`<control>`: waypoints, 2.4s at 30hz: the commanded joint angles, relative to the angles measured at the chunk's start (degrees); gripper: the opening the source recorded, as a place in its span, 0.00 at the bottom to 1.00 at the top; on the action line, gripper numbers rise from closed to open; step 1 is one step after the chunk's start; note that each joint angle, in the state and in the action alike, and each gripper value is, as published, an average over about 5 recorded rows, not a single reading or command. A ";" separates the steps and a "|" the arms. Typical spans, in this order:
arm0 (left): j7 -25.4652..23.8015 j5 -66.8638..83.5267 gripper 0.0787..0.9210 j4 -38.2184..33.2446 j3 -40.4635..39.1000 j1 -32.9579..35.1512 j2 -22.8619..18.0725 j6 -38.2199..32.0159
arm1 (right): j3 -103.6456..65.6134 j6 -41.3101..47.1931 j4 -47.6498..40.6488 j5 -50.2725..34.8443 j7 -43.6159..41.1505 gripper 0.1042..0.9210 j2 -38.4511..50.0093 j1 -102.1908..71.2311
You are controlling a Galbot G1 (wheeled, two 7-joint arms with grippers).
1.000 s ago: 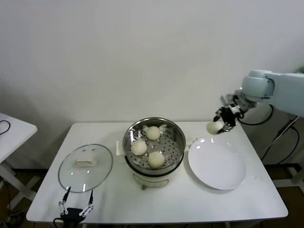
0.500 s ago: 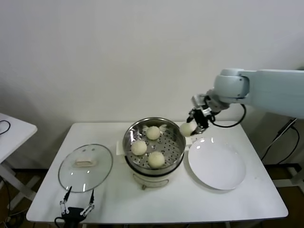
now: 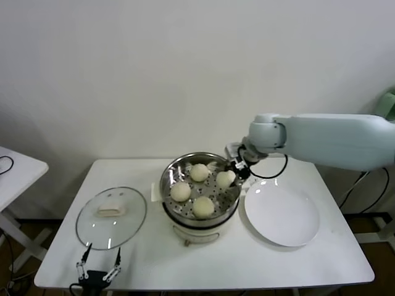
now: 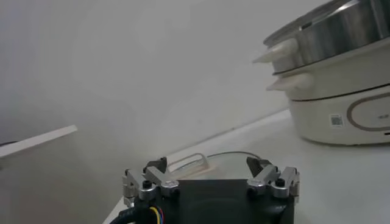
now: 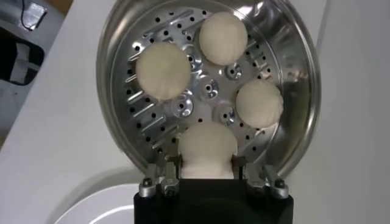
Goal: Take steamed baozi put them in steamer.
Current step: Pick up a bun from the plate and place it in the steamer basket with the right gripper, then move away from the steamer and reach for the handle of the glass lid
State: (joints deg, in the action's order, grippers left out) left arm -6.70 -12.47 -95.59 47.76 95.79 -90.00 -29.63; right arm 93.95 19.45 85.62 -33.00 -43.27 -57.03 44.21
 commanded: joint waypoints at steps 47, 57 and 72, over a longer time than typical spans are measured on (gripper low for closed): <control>-0.38 1.61 0.88 -0.71 -0.97 -1.68 1.35 1.40 | -89.03 -10.07 19.67 -1.45 43.13 0.88 34.94 -76.25; -0.34 2.31 0.88 -1.01 -1.05 -1.91 1.68 1.53 | -128.76 -27.49 21.86 4.50 44.77 0.88 15.51 -121.28; -0.23 2.43 0.88 -0.82 -1.30 -2.17 1.55 1.58 | -137.39 -46.43 13.57 -5.94 37.15 0.88 -3.58 -137.76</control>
State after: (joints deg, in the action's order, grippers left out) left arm -6.98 -10.12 -96.59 46.49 93.71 -88.36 -28.08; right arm -26.63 -14.41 102.67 -33.14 -3.83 -48.89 -68.41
